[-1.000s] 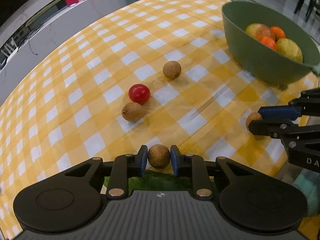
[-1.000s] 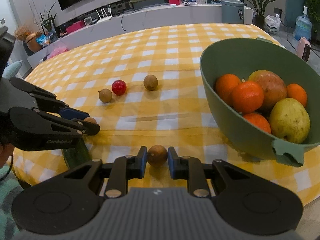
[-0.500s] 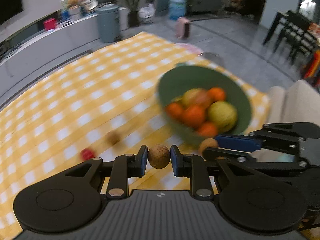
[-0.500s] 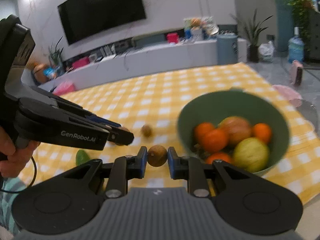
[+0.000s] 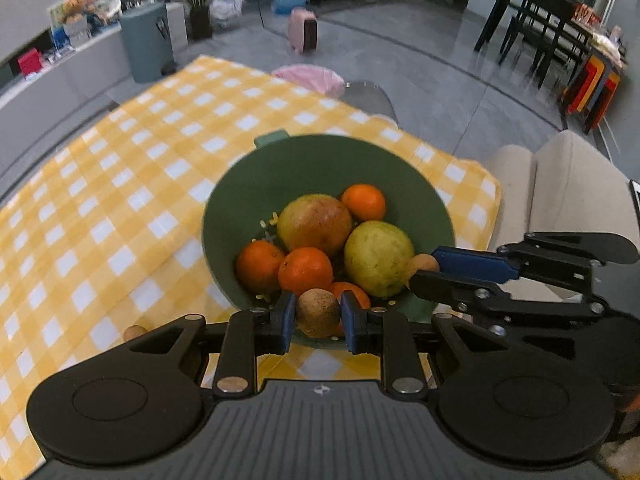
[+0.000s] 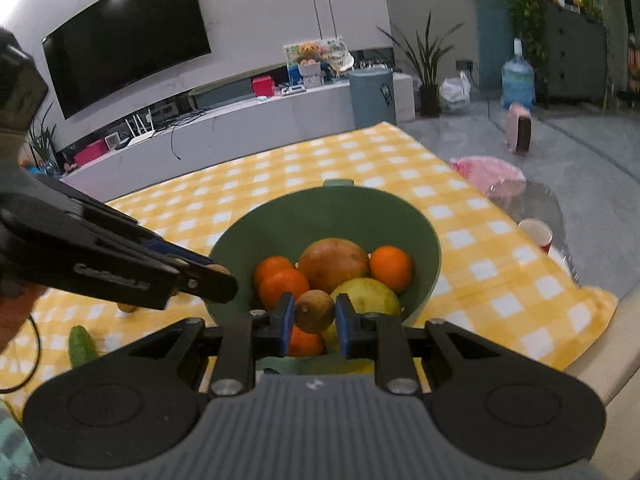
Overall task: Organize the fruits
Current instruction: 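Carry both kiwis over the green colander and lower them inside, then open both tools to release the kiwis and withdraw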
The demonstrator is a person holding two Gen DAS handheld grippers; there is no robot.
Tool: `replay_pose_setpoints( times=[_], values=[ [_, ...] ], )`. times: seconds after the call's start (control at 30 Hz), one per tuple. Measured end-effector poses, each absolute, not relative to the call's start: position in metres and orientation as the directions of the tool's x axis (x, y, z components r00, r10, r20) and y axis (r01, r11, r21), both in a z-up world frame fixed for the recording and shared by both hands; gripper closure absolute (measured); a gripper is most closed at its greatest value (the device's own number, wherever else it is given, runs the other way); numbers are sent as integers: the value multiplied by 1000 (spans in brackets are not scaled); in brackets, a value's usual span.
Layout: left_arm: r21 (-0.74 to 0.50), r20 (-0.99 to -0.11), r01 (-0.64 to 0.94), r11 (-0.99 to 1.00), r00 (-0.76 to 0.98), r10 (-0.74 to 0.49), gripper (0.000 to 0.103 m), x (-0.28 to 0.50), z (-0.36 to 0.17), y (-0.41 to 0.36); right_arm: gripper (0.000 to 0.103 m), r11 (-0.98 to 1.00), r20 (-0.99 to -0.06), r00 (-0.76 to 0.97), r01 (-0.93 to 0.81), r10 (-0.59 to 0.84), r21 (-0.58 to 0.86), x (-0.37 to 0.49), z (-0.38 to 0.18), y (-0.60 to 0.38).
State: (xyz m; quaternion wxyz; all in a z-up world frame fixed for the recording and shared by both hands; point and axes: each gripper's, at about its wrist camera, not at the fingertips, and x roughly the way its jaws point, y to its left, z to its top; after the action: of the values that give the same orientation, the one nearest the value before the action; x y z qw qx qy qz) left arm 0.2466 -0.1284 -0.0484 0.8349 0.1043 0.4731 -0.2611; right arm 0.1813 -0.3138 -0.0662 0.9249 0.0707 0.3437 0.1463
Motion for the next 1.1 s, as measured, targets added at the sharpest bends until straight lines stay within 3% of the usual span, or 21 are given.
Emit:
replay_pose_setpoints(
  times=[0.43,0.73,0.93,1.1],
  values=[
    [64,-933,614,787,317,-171,76,270,-78,-151,85,932,-626,697,-193,350,306,195,-85,-320],
    [77,-930,614,786,329,-166,72,272,-86,-152,85,924,-625,687,-207,372,322,198,-87,-317],
    [74,-911,612,788,364,-196,58,267,-82,-148,85,923,-626,684,-211,375,322,199,-88,-316],
    [105,-875,586,804,438,-205,58,257,-65,-139,85,918,-629,674,-215,386,333,201,-87,-315]
  ],
)
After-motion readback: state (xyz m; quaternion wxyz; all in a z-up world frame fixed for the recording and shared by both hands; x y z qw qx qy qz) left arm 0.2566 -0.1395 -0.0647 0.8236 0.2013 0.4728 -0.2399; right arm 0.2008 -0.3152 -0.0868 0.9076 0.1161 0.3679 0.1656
